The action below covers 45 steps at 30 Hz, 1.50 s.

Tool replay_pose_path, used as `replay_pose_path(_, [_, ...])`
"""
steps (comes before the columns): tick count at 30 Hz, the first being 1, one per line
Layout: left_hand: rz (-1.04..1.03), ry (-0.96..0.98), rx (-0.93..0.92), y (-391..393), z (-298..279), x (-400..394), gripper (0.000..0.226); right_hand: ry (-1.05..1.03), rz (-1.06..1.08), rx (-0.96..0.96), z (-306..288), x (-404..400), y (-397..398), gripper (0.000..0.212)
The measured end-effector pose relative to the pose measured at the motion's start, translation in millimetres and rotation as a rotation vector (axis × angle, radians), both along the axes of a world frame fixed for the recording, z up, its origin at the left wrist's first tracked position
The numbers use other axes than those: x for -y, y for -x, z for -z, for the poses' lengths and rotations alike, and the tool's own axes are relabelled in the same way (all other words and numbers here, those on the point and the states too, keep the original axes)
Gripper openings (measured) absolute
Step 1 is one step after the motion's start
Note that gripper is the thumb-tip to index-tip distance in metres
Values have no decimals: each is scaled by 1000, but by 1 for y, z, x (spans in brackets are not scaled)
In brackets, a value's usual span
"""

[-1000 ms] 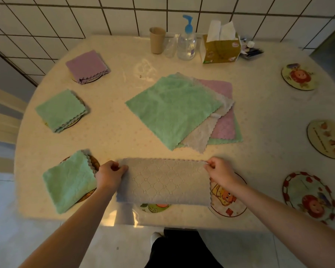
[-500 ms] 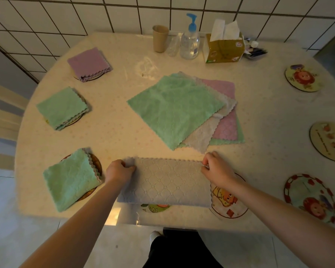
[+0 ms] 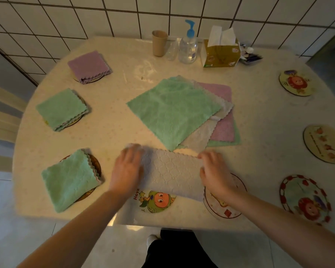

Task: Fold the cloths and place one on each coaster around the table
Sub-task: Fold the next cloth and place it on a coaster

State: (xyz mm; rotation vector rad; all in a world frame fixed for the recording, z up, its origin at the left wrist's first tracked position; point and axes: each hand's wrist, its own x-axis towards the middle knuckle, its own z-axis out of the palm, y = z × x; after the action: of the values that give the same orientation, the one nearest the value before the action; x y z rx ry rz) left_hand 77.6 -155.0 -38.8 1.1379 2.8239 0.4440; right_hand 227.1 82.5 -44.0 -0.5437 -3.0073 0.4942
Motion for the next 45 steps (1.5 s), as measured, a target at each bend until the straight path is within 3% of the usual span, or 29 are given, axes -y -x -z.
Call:
replay_pose_path(3, [354,77,49,-51,19,9,47,-56,-422,17,-1,29,-25,37])
replay_pose_path(5, [425,185,62,-69,34,19,49,-53,-556,107,6,39,-39,34])
replay_pose_path(11, [367,288,86,-60,49,50,56,-142,-589,173,15,42,-48,50])
replay_pose_path(19, [69,250,184,-42,48,88,65,-286,-479,330,14,59,-34,72])
replay_pose_path(23, [26,277,185,-43,45,80,72,-303,-439,366,7,58,-30,70])
replay_pose_path(27, [-21,272,140,-55,35,60,69,-252,-466,276,-9,52,-31,61])
replay_pose_path(35, [254,163,128,-114,27,3,59,-189,-544,116,-31,68,-63,30])
replay_pose_path(42, [251,181,129,-156,35,-8,58,-212,-864,136,-41,59,-93,14])
replay_pose_path(45, [201,215,135,-164,37,-8,64,-80,-842,221,-30,29,-69,41])
